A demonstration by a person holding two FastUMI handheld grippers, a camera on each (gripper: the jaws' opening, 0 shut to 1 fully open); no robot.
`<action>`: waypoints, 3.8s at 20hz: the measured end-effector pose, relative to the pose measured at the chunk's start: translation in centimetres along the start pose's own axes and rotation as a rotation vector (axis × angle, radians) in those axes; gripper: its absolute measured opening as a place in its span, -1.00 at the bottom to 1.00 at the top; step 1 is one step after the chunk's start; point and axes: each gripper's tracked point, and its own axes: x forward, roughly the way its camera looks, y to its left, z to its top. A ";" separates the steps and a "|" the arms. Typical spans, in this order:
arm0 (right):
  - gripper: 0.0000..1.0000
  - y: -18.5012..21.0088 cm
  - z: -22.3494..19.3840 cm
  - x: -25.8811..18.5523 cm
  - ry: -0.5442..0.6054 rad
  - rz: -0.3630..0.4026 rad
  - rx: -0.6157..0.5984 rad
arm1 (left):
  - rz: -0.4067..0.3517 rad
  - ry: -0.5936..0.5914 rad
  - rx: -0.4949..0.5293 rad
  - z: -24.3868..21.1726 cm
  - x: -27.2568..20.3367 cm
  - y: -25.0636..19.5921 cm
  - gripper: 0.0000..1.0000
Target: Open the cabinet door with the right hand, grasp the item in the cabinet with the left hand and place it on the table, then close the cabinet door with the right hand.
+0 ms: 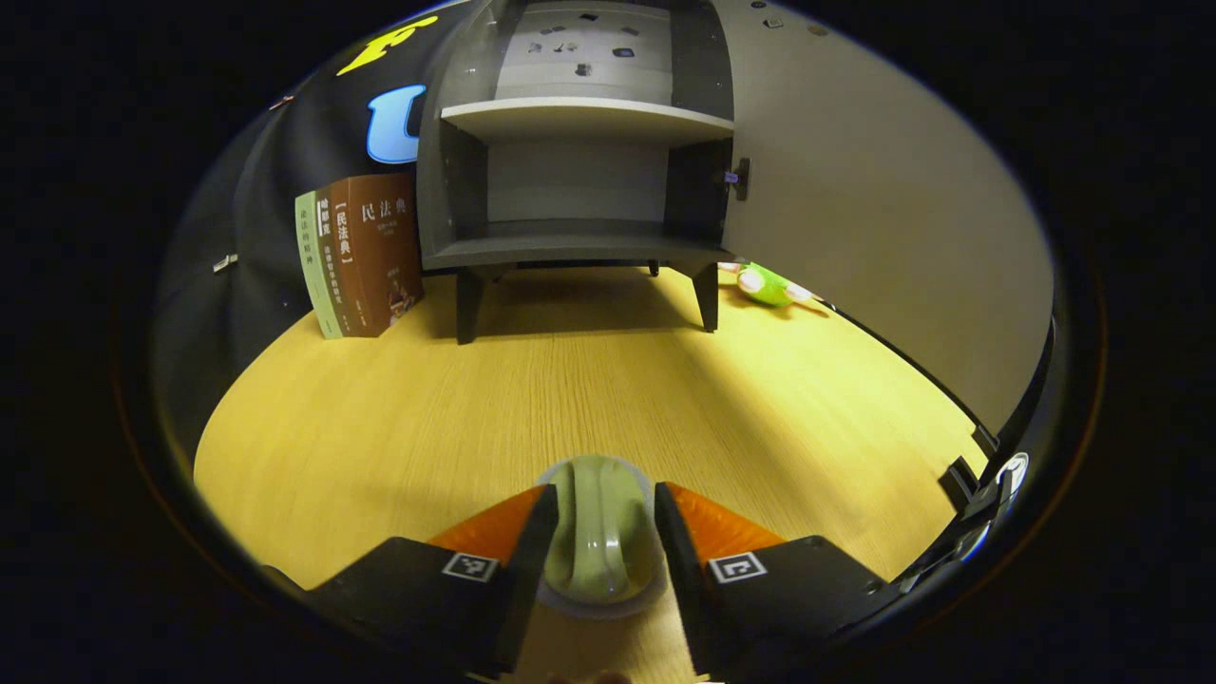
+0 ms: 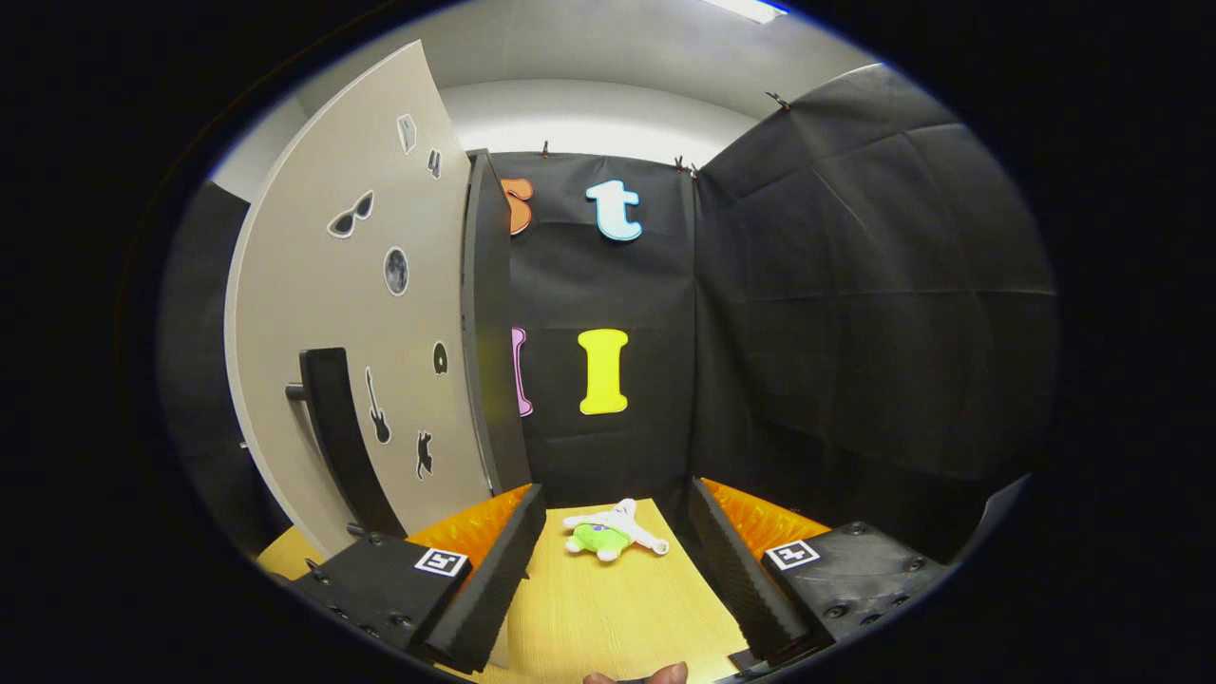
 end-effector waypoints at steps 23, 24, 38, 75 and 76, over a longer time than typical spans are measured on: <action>0.96 6.1 3.2 -4.2 -0.072 0.033 -0.031 | 0.175 -0.490 0.031 29.4 -27.8 12.2 0.87; 0.97 6.1 3.1 -4.3 -0.072 0.026 -0.031 | 0.178 -0.505 0.015 30.2 -28.9 12.6 0.88; 0.93 11.7 2.1 -5.6 -0.071 0.042 -0.021 | 0.254 -0.498 -0.028 29.8 -34.1 21.8 0.89; 0.95 26.5 -1.6 -5.6 -0.020 0.208 0.021 | 0.233 -0.510 -0.011 29.5 -34.4 23.5 0.89; 0.95 26.0 -1.5 -5.6 -0.024 0.198 0.012 | 0.235 -0.511 -0.011 29.6 -34.4 23.5 0.89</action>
